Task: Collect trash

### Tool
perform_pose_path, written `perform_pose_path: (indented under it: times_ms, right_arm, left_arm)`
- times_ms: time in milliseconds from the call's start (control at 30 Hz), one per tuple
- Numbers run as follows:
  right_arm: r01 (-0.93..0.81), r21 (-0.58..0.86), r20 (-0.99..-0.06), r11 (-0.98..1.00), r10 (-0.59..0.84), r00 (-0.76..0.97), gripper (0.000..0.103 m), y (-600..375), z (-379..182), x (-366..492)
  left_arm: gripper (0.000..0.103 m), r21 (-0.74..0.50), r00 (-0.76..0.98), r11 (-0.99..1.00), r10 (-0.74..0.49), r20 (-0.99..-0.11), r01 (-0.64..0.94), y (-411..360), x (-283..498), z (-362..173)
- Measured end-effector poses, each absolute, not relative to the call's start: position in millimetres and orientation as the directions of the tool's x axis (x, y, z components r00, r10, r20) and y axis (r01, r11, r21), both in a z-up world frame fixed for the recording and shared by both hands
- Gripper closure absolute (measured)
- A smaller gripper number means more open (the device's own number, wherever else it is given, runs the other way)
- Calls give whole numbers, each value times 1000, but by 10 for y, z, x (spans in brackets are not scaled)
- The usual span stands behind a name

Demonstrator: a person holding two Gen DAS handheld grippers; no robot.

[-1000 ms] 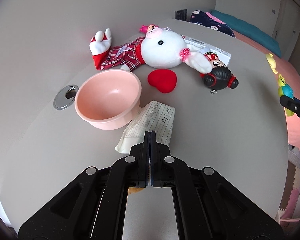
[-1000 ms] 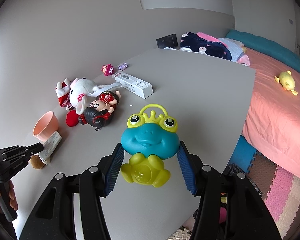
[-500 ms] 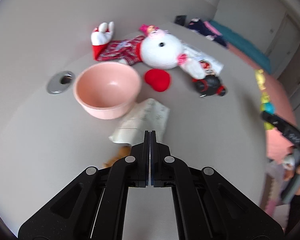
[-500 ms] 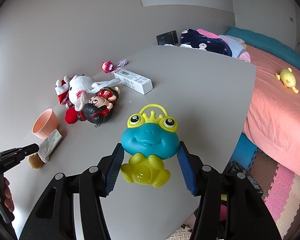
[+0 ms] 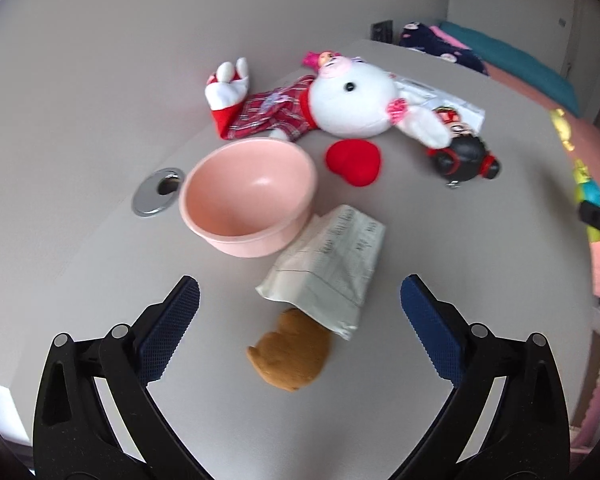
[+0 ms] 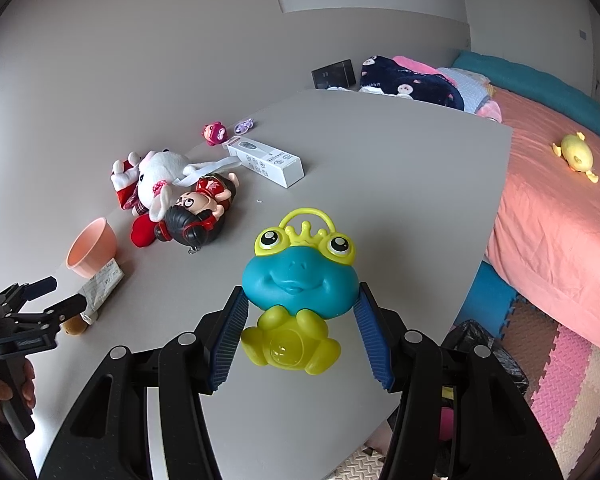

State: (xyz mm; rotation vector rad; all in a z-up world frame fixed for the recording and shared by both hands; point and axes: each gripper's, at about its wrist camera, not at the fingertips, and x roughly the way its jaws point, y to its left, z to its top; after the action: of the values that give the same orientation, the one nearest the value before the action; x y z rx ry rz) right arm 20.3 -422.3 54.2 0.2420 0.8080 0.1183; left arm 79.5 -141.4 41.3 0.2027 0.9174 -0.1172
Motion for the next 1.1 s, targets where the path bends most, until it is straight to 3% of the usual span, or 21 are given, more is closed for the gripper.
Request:
perform_pose_path:
  times_ms: [233, 400, 467, 567, 733, 1100]
  right_arm:
    - [-11, 269, -705, 963, 204, 679, 47, -4219, 515, 228]
    - [-16, 266, -703, 964, 205, 681, 47, -4207, 531, 218]
    - [-18, 264, -702, 964, 205, 682, 47, -4209, 536, 211]
    - [-18, 265, -700, 964, 205, 684, 47, -4221, 541, 201]
    - [-19, 269, -692, 963, 207, 692, 47, -4241, 572, 169]
    - [29, 292, -632, 956, 171, 756, 47, -4667, 818, -113]
  left_arm:
    - [7, 242, 602, 951, 81, -794, 191, -1515, 954, 218]
    - [31, 145, 551, 968, 8, -834, 206, -1536, 1084, 169]
    - [55, 96, 531, 972, -32, -847, 213, -1514, 1115, 191]
    - [71, 57, 516, 972, -72, -854, 230, -1519, 1129, 221]
    - [75, -26, 536, 963, -171, -827, 267, -1566, 1010, 426]
    - [75, -4, 562, 898, -278, -779, 439, -2523, 617, 890]
